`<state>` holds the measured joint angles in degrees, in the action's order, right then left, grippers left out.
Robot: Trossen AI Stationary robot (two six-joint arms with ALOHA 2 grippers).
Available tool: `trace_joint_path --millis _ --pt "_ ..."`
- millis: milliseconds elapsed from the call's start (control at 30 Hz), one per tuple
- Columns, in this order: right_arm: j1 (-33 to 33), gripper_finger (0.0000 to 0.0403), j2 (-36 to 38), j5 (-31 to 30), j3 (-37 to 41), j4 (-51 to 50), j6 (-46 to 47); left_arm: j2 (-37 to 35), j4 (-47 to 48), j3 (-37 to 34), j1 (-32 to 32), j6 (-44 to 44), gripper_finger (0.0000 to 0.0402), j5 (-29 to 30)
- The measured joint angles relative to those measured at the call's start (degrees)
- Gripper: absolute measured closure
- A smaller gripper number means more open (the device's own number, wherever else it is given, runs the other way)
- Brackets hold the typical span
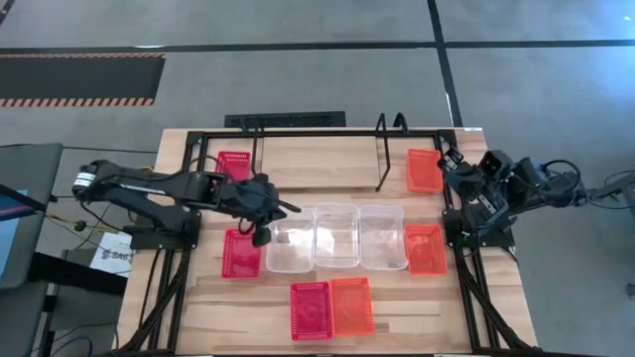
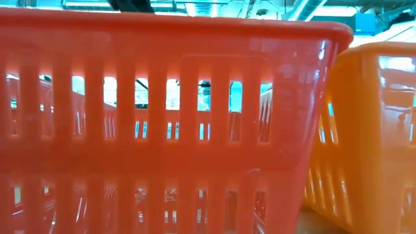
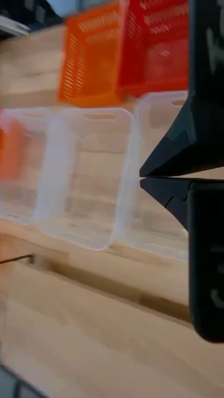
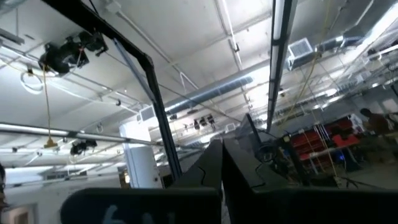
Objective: Stack baskets on shelf by color
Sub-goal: Put the middle white bin on the the shelf
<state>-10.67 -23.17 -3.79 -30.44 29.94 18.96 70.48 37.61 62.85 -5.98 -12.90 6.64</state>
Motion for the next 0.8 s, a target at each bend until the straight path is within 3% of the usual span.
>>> trace_joint_path --millis 533,800 --pt "-0.8 0.038 -15.2 -0.9 -27.0 -37.4 -0.1 0.7 8.3 0.2 0.0 -4.2 0.0401 0.0" --pt "-0.8 0.0372 -21.4 -5.9 -35.0 -53.7 2.6 0.7 8.5 0.2 0.0 -4.3 0.0401 3.0"
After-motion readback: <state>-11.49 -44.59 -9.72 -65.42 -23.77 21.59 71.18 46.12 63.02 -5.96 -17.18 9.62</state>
